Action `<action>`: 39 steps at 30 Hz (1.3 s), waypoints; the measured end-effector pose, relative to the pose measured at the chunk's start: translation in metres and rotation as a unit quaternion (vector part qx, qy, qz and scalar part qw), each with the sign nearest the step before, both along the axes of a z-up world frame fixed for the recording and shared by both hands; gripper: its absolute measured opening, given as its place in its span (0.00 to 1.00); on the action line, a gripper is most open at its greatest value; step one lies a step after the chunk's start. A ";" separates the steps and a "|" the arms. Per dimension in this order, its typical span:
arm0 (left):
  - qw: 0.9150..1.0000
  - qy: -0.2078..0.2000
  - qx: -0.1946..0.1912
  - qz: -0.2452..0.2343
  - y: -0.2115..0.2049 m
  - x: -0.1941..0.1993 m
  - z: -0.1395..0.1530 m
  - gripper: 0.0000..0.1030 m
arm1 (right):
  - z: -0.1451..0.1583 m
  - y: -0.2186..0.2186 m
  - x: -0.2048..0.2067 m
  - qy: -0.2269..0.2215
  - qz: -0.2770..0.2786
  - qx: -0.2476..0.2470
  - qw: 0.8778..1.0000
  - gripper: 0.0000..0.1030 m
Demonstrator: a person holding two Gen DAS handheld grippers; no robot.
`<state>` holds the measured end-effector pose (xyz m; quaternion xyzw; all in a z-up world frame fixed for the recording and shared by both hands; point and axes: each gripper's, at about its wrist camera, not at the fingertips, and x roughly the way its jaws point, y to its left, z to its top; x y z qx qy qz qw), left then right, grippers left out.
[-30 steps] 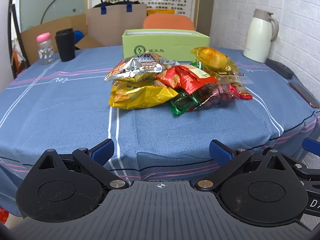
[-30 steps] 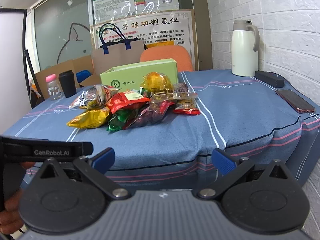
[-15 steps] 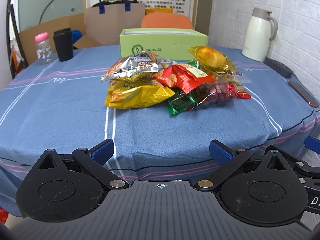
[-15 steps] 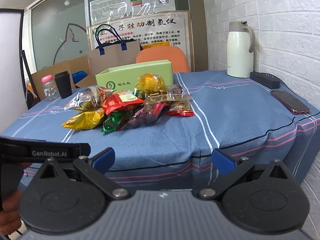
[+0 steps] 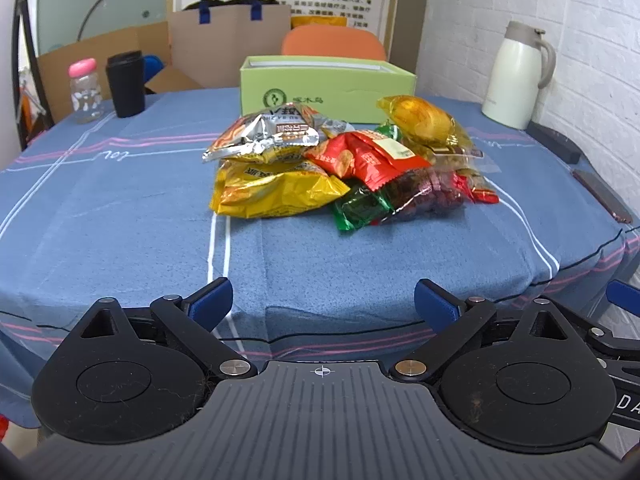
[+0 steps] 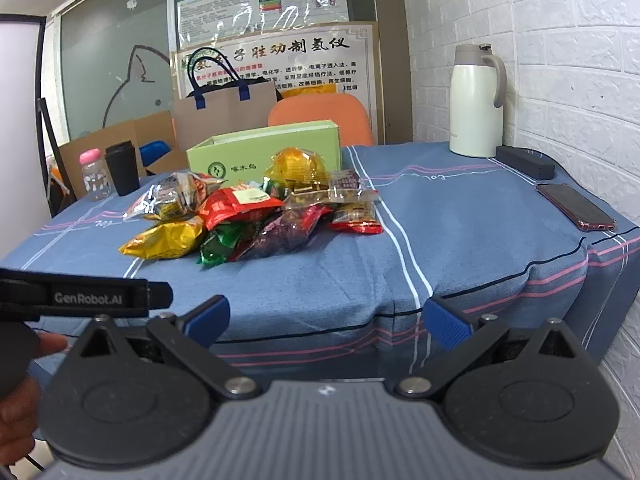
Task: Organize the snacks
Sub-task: 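Reach the left tool into the pile and grasp the silver cartoon snack bag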
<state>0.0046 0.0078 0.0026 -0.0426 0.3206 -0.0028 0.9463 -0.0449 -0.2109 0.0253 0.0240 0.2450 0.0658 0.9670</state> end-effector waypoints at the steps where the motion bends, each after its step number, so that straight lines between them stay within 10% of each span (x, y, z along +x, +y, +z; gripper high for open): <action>1: 1.000 -0.001 -0.003 -0.001 0.002 0.000 0.001 0.85 | 0.000 0.001 0.000 0.001 -0.001 -0.001 1.000 1.00; 5: 0.999 -0.015 -0.042 -0.002 0.023 0.009 0.016 0.85 | 0.006 0.010 0.008 -0.011 -0.011 0.001 1.000 1.00; 18: 0.992 -0.026 -0.078 0.100 0.124 0.073 0.044 0.87 | 0.023 0.090 0.123 -0.004 0.225 0.012 0.974 1.00; 26: 0.988 0.016 -0.146 -0.041 0.141 0.153 0.042 0.87 | 0.014 0.137 0.177 0.016 0.278 -0.007 0.960 0.99; 34: 0.983 0.037 -0.120 -0.137 0.127 0.192 0.031 0.80 | 0.004 0.158 0.199 0.031 0.287 -0.028 0.957 0.95; 39: 0.975 0.067 -0.140 -0.161 0.128 0.206 0.020 0.57 | -0.001 0.164 0.207 0.054 0.302 -0.033 0.951 0.73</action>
